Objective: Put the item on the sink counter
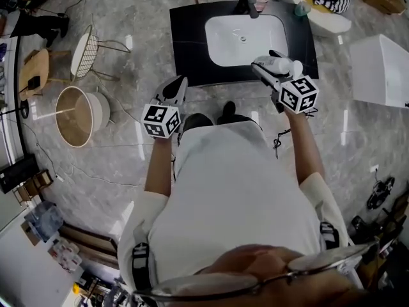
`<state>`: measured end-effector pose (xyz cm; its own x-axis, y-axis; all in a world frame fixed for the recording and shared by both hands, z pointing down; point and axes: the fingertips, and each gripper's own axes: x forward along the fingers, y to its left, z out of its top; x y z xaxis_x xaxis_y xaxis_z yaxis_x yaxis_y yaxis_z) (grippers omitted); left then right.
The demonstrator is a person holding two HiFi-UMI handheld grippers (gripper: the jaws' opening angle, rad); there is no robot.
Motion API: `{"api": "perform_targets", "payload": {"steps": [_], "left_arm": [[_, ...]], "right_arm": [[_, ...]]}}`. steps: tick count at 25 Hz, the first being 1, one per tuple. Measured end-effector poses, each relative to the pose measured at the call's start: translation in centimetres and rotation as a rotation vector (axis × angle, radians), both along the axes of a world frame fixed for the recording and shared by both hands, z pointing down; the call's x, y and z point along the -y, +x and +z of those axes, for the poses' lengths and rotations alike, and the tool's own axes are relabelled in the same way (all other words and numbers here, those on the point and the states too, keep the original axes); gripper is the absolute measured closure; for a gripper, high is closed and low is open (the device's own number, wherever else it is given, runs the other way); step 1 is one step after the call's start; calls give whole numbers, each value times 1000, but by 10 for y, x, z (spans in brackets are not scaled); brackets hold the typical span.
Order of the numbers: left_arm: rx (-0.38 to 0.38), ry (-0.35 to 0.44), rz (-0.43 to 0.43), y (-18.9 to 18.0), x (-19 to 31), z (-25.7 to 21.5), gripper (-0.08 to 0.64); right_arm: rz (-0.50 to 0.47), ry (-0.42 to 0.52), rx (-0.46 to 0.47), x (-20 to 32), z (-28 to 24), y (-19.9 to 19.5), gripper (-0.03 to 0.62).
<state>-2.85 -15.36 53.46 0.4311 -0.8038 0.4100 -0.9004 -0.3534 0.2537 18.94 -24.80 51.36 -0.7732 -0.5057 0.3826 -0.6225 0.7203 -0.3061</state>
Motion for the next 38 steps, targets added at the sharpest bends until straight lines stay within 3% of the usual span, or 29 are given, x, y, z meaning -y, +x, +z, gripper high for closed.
{"api": "perform_targets", "payload": {"steps": [6,13,20,29,38], "left_arm": [[-4,-21,1,7,12,4,555],[-28,-22,7,-9,41,17,557],[-40,-36,78,-21,81,30,557],[-80,-70,122,-45,137,57,555],[-71,-91,164,-53,179,75,557]], "right_arm": [[-6,5,-19,16,0,2,238],[14,5,-48,33,9,-15,238],[87,12,-84,64,17,-31,238],[153,-13,-144,118,53,-62,238],[201,-43,-166,183,100,-95,238]]}}
